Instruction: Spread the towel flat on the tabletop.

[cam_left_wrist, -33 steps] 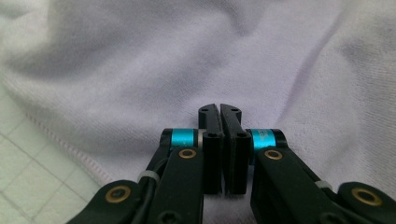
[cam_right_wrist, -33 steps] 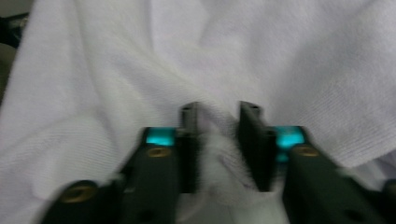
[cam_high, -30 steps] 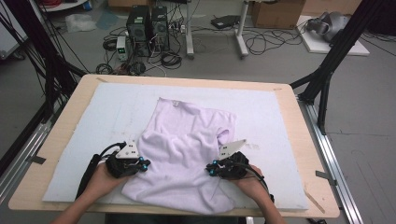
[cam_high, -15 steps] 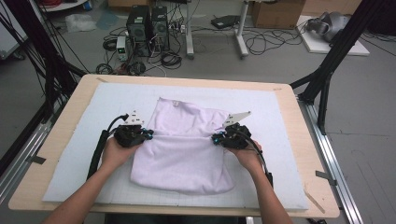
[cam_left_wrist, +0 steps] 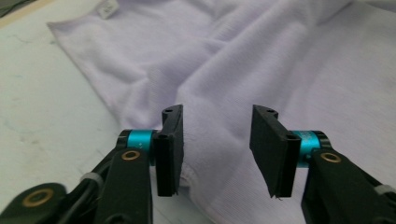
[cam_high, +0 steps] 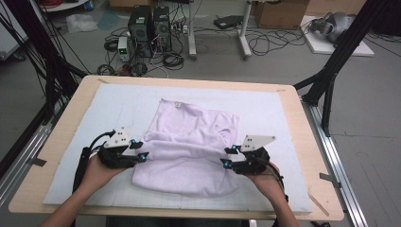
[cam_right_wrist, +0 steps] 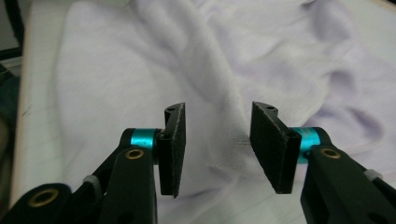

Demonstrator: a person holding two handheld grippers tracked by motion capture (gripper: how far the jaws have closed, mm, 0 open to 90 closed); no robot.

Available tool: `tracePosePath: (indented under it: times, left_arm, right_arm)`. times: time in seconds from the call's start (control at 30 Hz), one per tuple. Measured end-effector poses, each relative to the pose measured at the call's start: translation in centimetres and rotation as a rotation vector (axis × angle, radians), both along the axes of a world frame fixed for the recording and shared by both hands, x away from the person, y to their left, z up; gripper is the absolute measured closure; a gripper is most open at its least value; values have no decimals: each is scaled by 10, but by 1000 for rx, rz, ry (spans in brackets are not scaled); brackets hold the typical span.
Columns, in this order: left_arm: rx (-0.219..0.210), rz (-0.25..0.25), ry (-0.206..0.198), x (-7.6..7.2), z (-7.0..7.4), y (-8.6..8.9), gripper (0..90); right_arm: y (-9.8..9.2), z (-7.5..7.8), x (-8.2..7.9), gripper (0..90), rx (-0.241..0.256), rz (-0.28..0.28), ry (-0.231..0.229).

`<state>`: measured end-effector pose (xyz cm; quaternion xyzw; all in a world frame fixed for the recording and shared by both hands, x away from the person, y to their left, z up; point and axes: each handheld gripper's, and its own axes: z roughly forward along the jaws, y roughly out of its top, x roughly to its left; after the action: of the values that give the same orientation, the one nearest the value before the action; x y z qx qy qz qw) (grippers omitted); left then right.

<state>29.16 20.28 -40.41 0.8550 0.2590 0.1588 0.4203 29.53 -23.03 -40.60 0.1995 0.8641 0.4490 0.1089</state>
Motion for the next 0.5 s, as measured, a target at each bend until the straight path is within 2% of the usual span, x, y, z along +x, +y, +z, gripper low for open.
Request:
tracePosePath:
  times: [0.1, 0.2, 0.23, 0.3, 0.4, 0.5]
  left_arm:
    - [16, -18, 9, -12, -8, 2, 473]
    - [35, -25, 12, -18, -13, 2, 447]
    - [29, -35, 17, -20, -14, 2, 440]
    - [35, -44, 14, -22, -14, 1, 440]
    - [17, -36, 2, -25, -11, 3, 441]
    - [14, -37, 5, -24, -10, 4, 441]
  right_arm:
    - [-2, -9, -13, 523, -24, 2, 5]
    - [-5, -12, -23, 512, -14, -8, -9]
    - [-6, -11, -25, 518, -10, -3, -10]
    - [-8, -10, -27, 518, -7, 11, -8]
    - [-7, -10, -31, 519, -1, 48, 0]
    - [-2, -15, -31, 516, -19, 79, 22]
